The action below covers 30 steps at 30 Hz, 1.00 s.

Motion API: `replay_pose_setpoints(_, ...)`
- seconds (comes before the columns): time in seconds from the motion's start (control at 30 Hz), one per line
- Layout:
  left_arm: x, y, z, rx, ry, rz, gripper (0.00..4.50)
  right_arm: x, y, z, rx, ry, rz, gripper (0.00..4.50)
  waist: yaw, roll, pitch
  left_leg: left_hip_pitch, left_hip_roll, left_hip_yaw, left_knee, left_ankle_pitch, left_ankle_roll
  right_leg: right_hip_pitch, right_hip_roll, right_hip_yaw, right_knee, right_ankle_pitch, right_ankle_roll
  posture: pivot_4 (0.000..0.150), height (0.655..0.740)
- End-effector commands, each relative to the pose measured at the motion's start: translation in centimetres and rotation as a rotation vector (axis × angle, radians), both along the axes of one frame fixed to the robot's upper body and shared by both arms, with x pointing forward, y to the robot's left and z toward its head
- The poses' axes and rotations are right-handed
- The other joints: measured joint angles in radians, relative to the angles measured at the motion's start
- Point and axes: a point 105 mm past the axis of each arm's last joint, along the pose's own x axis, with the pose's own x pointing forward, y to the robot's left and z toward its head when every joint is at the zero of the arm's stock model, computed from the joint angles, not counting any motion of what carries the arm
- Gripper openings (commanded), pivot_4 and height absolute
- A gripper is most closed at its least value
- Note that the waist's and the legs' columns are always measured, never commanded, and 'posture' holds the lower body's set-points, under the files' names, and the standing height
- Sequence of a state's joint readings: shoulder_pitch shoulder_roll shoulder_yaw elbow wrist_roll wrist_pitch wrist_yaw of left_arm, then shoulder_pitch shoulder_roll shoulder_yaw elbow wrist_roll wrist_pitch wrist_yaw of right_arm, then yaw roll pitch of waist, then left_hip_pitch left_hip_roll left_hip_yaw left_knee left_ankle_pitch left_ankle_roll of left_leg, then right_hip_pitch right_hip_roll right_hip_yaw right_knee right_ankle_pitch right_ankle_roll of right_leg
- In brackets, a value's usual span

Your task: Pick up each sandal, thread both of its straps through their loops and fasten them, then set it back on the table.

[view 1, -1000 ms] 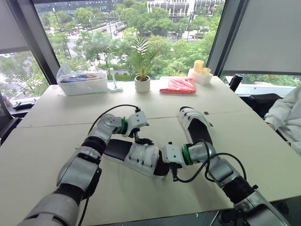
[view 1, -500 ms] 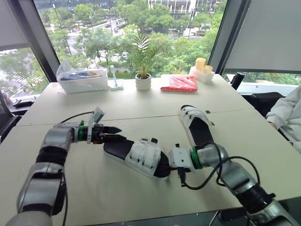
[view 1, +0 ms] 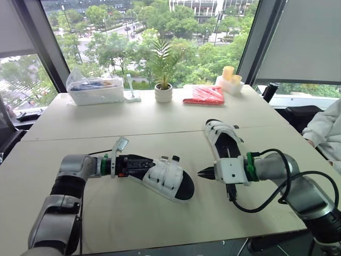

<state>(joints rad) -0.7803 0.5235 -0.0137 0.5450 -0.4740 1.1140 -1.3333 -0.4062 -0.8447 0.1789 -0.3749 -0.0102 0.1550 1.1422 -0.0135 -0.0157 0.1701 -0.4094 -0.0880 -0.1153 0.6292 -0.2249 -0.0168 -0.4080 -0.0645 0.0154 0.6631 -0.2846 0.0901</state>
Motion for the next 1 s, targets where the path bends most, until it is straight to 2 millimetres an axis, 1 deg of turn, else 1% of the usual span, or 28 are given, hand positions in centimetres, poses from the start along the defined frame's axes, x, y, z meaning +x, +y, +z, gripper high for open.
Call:
replay_pose_setpoints(0.03,-0.2,-1.3,0.2,-0.008,0.027,-0.064,4.45,-0.5,0.2,1.4,0.030,-0.042,0.008,0.00,0.000,0.000,0.000,0.000,0.000,0.000,0.000,0.000,0.000,0.000,0.000,0.000,0.000,0.000,0.000,0.150,0.7400)
replay_pose_setpoints(0.07,-0.2,-1.5,0.0,-0.003,0.031,-0.073,4.45,-0.5,0.2,1.4,0.030,-0.041,0.006,0.00,0.002,0.000,0.000,0.000,0.000,0.000,0.000,0.000,0.000,0.000,0.000,0.000,0.000,0.000,0.000,0.150,0.7400)
replay_pose_setpoints(0.2,-0.1,-3.7,0.1,-0.016,0.047,-0.157,4.45,-0.7,0.1,1.4,0.029,-0.040,-0.009,0.00,0.006,0.000,0.000,0.000,0.000,0.000,0.000,0.000,0.000,0.001,0.000,0.000,0.000,0.000,0.000,0.150,0.7400)
replay_pose_setpoints(0.33,0.1,-5.1,0.0,0.002,0.036,-0.213,4.45,-0.7,0.0,1.4,0.033,-0.039,-0.019,0.00,0.005,0.000,0.000,0.000,-0.001,0.000,0.001,0.000,0.000,0.001,-0.001,0.000,0.000,0.000,0.000,0.150,0.7400)
replay_pose_setpoints(0.37,0.1,-5.4,0.1,0.003,0.035,-0.231,4.22,-0.7,0.0,1.4,0.033,-0.039,-0.022,0.00,0.004,0.000,0.000,0.000,-0.001,0.000,0.001,0.000,0.000,0.001,-0.001,0.000,0.000,0.000,0.000,0.150,0.7400)
replay_pose_setpoints(0.43,0.0,-5.9,0.2,0.006,0.031,-0.264,3.57,-0.7,0.0,1.3,0.035,-0.040,-0.027,0.00,0.003,0.000,0.000,0.000,-0.001,0.000,0.000,0.000,0.000,0.001,-0.001,0.000,0.000,0.000,0.000,0.150,0.7400)
replay_pose_setpoints(0.47,0.0,-6.1,0.3,0.007,0.028,-0.276,3.05,-0.7,0.0,1.3,0.036,-0.040,-0.029,0.00,0.003,0.000,0.000,0.000,-0.001,0.000,0.000,0.000,0.000,0.001,-0.001,0.000,0.000,0.000,0.000,0.150,0.7400)
replay_pose_setpoints(0.5,0.1,-6.2,0.4,0.007,0.027,-0.284,2.68,-0.7,0.0,1.3,0.039,-0.041,-0.033,0.00,0.003,0.000,0.000,0.000,-0.001,0.001,0.000,0.000,0.000,0.000,-0.001,0.000,0.000,0.000,0.000,0.150,0.7400)
replay_pose_setpoints(0.57,0.1,-6.4,0.6,0.005,0.025,-0.296,1.59,-0.7,0.0,1.3,0.043,-0.042,-0.040,0.00,0.003,-0.001,0.000,0.000,-0.001,0.001,0.000,0.000,0.000,0.000,-0.001,0.000,0.000,0.000,0.000,0.150,0.7400)
replay_pose_setpoints(0.67,0.3,-6.5,1.1,-0.015,0.027,-0.294,0.14,-0.7,0.0,1.1,0.048,-0.042,-0.049,0.00,0.003,-0.001,0.000,-0.001,-0.001,0.001,0.000,0.000,0.000,0.000,-0.001,0.000,0.000,0.000,0.000,0.150,0.7400)
replay_pose_setpoints(0.7,0.5,-6.6,1.5,-0.034,0.030,-0.282,0.03,-0.6,0.0,1.1,0.049,-0.042,-0.051,0.00,0.003,-0.001,0.000,-0.001,-0.001,0.001,0.001,0.000,0.000,0.000,-0.001,0.000,0.000,0.000,0.000,0.150,0.7400)
replay_pose_setpoints(0.8,1.0,-6.8,2.4,-0.086,0.034,-0.246,0.03,-0.6,0.0,1.0,0.054,-0.042,-0.056,0.00,0.002,-0.001,0.001,-0.001,-0.001,0.001,0.001,0.000,0.001,0.000,-0.001,0.000,0.000,0.000,0.000,0.150,0.7400)
replay_pose_setpoints(0.9,2.8,-7.2,5.1,-0.239,0.040,-0.104,0.03,-0.5,0.2,1.0,0.066,-0.042,-0.060,0.00,0.003,-0.002,0.001,-0.001,-0.001,0.000,0.001,0.000,0.001,0.000,-0.001,0.000,0.000,0.000,0.000,0.150,0.7400)
replay_pose_setpoints(0.93,3.8,-7.3,6.2,-0.295,0.029,-0.033,0.03,-0.5,0.3,1.0,0.072,-0.042,-0.061,0.00,0.003,-0.002,0.002,-0.001,-0.001,0.000,0.001,0.000,0.001,0.000,-0.001,0.000,0.000,0.000,0.000,0.150,0.7400)
replay_pose_setpoints(0.97,4.9,-7.3,6.8,-0.323,0.009,0.048,0.03,-0.4,0.3,1.0,0.076,-0.042,-0.061,0.00,0.004,-0.003,0.002,-0.002,-0.001,0.000,0.001,0.000,0.001,-0.001,0.000,-0.001,0.000,0.000,0.000,0.150,0.7400)
replay_pose_setpoints(1.0,6.4,-7.2,7.3,-0.346,-0.028,0.169,0.03,-0.4,0.4,1.0,0.082,-0.043,-0.061,0.00,0.005,-0.003,0.002,-0.002,-0.001,0.000,0.002,0.000,0.001,-0.001,-0.001,-0.001,0.000,0.000,0.001,0.150,0.7400)
